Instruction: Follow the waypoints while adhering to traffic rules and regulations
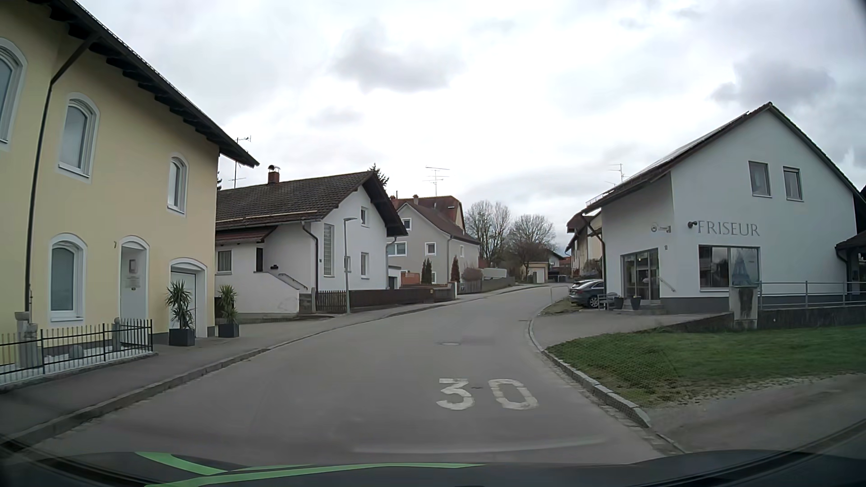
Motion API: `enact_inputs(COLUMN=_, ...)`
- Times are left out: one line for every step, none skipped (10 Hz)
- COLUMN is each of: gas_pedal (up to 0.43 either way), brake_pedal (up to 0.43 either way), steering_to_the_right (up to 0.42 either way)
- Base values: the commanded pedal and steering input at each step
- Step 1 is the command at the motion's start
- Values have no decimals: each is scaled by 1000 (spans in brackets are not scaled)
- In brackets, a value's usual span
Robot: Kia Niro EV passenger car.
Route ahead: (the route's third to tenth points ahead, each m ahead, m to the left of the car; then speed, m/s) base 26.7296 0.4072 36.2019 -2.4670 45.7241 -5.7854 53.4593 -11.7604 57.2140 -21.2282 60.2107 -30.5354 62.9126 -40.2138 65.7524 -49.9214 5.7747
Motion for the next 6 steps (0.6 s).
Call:
enact_inputs(gas_pedal=118, brake_pedal=0, steering_to_the_right=18)
enact_inputs(gas_pedal=118, brake_pedal=0, steering_to_the_right=19)
enact_inputs(gas_pedal=118, brake_pedal=0, steering_to_the_right=19)
enact_inputs(gas_pedal=118, brake_pedal=0, steering_to_the_right=19)
enact_inputs(gas_pedal=118, brake_pedal=0, steering_to_the_right=19)
enact_inputs(gas_pedal=118, brake_pedal=0, steering_to_the_right=19)
